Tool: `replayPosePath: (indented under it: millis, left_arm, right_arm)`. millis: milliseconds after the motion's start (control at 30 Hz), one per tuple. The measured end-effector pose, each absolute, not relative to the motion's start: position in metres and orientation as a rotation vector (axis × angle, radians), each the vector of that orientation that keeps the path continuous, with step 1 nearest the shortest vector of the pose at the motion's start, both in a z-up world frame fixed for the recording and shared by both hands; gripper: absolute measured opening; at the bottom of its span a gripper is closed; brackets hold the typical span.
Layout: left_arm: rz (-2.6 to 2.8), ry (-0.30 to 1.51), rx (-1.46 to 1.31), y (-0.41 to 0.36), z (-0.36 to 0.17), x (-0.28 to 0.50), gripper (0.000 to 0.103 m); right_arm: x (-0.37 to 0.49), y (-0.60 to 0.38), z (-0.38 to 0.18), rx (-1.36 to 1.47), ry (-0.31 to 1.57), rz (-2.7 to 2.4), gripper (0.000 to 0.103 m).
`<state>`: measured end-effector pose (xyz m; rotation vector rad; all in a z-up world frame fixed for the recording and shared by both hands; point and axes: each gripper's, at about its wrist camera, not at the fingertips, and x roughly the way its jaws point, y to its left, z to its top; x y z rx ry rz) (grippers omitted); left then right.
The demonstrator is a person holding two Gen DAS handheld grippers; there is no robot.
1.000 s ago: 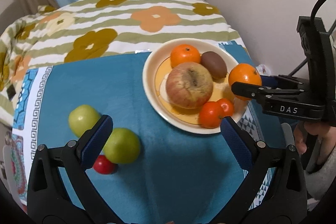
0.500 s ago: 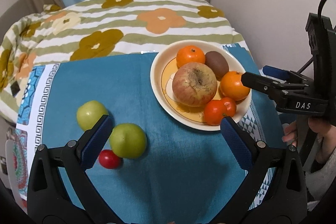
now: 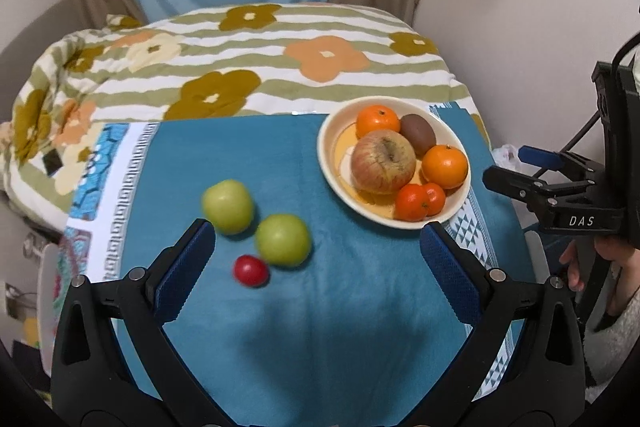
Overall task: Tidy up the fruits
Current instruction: 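Lower the large orange into the bowl and open the right tool, then grasp a red tomato with the left tool while the right grasps a green apple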
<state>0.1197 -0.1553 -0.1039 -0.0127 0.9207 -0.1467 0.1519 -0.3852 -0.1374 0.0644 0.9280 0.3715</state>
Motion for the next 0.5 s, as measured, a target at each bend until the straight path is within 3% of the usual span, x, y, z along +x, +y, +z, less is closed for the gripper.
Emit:
replayPosePath:
  millis: [500]
  left_arm:
    - [-0.068,0.874,-0.057,-0.075,-0.072,0.05,0.103]
  right_arm:
    - [0.101,-0.332,-0.107,0.028,0.924,0.409,0.103]
